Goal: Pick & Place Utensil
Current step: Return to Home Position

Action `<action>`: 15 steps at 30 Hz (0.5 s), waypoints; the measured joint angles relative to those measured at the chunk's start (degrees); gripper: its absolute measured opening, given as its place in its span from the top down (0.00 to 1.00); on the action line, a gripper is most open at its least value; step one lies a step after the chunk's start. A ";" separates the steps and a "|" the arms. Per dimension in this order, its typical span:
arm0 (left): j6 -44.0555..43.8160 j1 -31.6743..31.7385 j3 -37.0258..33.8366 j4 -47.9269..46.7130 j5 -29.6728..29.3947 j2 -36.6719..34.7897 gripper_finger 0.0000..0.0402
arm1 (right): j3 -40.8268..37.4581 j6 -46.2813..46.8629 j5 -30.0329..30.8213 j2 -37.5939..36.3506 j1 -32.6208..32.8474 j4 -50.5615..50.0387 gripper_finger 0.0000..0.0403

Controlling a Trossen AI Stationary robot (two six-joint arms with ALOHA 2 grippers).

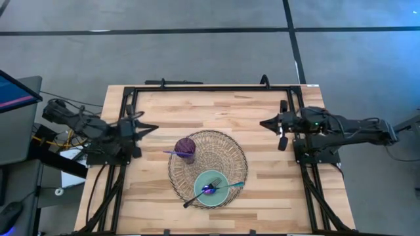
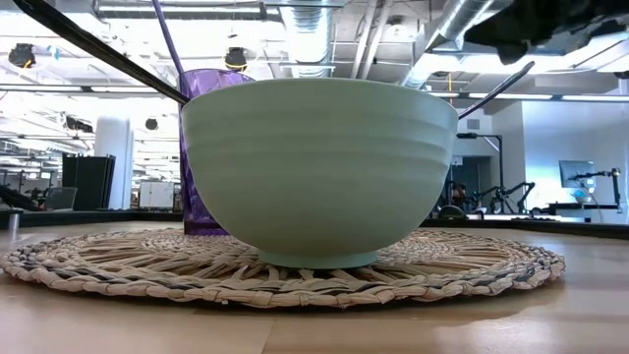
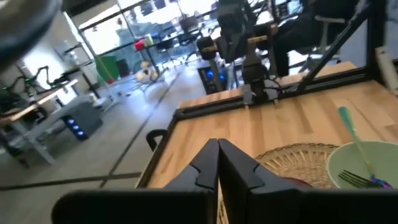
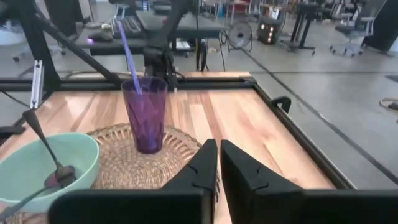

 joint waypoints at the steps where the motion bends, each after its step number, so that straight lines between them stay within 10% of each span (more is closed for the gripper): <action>1: 0.11 0.00 0.00 -1.37 0.85 -1.60 0.98 | -0.55 -0.05 0.00 -0.65 0.04 0.57 0.96; 15: -2.53 0.11 -20.32 2.42 11.38 -24.15 0.98 | -12.28 -5.94 -1.05 -18.89 -2.50 7.66 1.00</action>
